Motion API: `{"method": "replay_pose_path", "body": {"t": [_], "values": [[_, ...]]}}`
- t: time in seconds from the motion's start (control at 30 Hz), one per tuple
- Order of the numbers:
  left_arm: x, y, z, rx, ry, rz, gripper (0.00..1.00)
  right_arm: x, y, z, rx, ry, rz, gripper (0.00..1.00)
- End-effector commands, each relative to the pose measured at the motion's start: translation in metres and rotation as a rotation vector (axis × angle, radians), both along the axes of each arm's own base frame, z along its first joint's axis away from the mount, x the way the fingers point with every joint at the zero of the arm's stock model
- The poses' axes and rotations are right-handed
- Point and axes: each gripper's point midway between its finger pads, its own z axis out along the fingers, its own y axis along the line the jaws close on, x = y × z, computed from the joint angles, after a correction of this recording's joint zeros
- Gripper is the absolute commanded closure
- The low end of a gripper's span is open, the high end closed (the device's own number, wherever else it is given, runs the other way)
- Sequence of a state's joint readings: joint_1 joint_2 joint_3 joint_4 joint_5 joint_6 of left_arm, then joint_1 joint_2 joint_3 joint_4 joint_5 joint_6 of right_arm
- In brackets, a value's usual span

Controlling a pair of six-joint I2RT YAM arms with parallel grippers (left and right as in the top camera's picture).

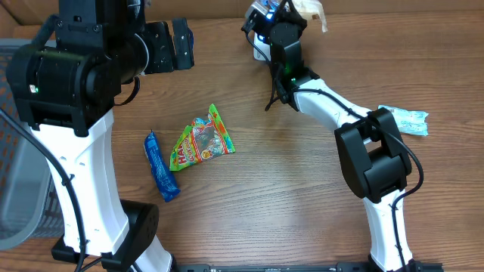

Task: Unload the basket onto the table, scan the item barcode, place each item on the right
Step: 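Lift the mushroom bag and hold it in front of the scanner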

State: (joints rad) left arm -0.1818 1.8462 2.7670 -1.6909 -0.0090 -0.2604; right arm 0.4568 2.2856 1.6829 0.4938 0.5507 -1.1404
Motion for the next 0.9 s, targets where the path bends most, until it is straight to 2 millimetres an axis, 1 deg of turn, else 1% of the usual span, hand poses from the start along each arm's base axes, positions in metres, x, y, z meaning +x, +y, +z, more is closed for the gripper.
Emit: {"method": "replay_pose_path", "body": {"t": [0.0,0.17,0.43,0.87], "values": [[0.000,0.000,0.001,0.001,-0.005,0.003,0.00,0.006,0.000,0.004,-0.030,-0.016,0.028,0.96],[0.000,0.000,0.001,0.001,-0.005,0.003,0.00,0.006,0.000,0.001,-0.036,-0.007,0.027,0.96],[0.000,0.000,0.001,0.001,-0.005,0.003,0.00,0.007,0.000,-0.009,-0.052,0.032,0.044,0.96],[0.000,0.000,0.001,0.001,-0.005,0.003,0.00,0.008,0.001,-0.009,-0.047,0.032,0.056,0.96]]}}
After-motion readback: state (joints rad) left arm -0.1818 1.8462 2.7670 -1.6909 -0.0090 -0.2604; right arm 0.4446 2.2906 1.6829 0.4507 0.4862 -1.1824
